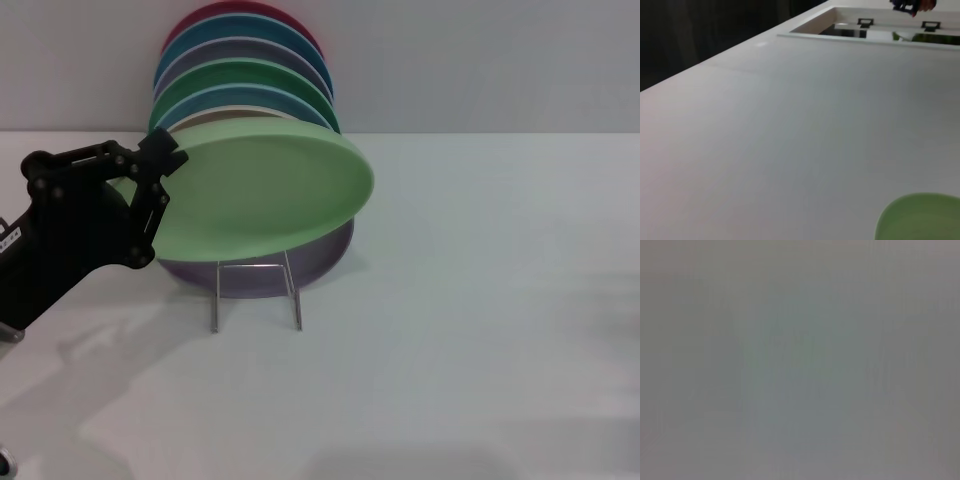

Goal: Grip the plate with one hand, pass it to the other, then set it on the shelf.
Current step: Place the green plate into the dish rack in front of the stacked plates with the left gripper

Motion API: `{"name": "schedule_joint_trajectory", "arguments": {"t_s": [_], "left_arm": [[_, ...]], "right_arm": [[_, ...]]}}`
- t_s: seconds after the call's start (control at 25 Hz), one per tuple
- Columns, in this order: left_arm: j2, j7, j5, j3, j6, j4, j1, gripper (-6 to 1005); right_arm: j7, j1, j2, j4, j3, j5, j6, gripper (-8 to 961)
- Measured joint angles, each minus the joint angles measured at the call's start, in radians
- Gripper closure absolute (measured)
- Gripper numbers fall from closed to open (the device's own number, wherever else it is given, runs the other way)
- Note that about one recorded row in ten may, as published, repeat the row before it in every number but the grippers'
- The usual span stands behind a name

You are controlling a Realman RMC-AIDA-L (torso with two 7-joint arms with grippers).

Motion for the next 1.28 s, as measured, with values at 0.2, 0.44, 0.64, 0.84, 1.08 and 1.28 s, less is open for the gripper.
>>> {"name": "schedule_joint_trajectory", "arguments": {"t_s": [0.2, 0.44, 0.64, 0.84, 1.08, 1.28], "left_arm": [[0.006, -0.004, 0.0, 0.026, -0.02, 0.011, -0.021, 941], [0.007, -0.005, 0.0, 0.049, -0.056, 0.012, -0.033, 938], [0.007, -0.005, 0.0, 0.059, -0.069, 0.012, -0.034, 935], [0.007, -0.005, 0.0, 0.067, -0.098, 0.012, -0.029, 933], [0.0, -0.005, 0.0, 0.084, -0.131, 0.012, -0.023, 930], [-0.001, -0.005, 0.0, 0.1, -0.139, 0.009, -0.016, 928]], "right_arm": [[0.0, 0.0, 0.001, -0.001, 0.0, 0.0, 0.0, 573], [0.0, 0.0, 0.003, -0.001, 0.0, 0.0, 0.0, 573], [0.0, 0.002, 0.003, 0.0, 0.0, 0.002, 0.0, 572], [0.0, 0.01, 0.002, 0.001, 0.002, 0.007, 0.0, 572], [0.0, 0.016, 0.0, 0.001, 0.007, 0.008, -0.008, 572], [0.0, 0.021, -0.001, 0.001, 0.015, 0.008, -0.011, 573]]}}
